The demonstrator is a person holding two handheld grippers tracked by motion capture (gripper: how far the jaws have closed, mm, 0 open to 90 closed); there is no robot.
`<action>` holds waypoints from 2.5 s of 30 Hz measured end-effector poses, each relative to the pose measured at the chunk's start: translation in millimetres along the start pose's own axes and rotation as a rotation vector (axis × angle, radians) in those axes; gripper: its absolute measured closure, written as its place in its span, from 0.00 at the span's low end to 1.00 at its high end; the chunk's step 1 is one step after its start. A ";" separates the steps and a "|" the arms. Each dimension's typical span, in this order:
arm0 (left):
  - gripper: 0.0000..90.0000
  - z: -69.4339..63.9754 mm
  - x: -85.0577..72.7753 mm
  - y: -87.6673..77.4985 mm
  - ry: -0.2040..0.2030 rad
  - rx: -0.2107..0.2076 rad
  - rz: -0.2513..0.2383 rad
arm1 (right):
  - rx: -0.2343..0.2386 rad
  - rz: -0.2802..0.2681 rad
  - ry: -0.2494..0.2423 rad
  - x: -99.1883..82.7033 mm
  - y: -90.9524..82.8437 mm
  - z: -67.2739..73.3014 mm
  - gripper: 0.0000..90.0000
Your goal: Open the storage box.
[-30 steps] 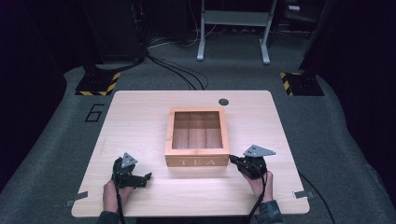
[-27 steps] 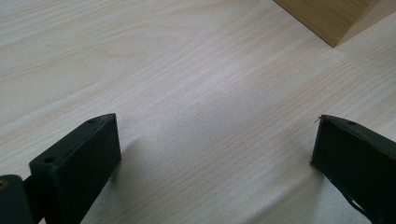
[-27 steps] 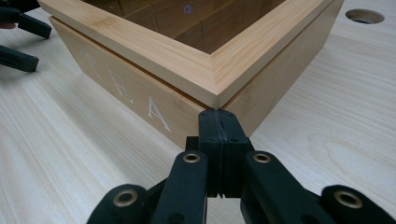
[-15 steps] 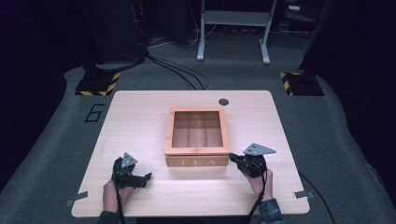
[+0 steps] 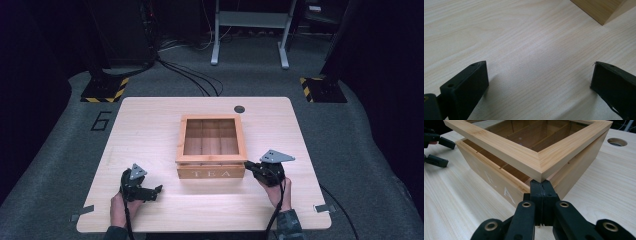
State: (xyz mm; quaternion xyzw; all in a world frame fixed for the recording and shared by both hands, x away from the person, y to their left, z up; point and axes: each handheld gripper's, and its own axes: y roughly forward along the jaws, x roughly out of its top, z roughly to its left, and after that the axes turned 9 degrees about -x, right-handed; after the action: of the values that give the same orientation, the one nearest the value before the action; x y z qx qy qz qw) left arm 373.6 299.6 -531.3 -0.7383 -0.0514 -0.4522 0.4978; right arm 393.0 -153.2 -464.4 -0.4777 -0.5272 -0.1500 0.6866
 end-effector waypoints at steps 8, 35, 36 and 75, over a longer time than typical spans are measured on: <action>0.01 0.1 0.1 -0.2 0.000 -0.004 0.003 | 0.014 -0.005 0.010 3.6 2.8 -1.3 1.00; 0.01 0.1 0.0 0.0 0.000 -0.002 0.000 | 0.027 -0.045 -0.013 23.8 8.8 -9.9 1.00; 0.01 0.0 0.0 0.1 0.000 -0.002 0.000 | 0.030 -0.050 -0.018 24.5 9.0 -10.9 1.00; 0.01 0.0 0.0 -0.2 0.006 -0.007 0.004 | 0.053 -0.081 -0.039 44.8 19.9 -24.4 0.99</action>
State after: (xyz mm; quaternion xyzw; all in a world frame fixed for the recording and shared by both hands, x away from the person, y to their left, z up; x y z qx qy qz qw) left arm 373.5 299.7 -531.1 -0.7386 -0.0471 -0.4538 0.4964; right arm 439.1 -149.8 -435.2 -0.4405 -0.5632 -0.1542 0.6820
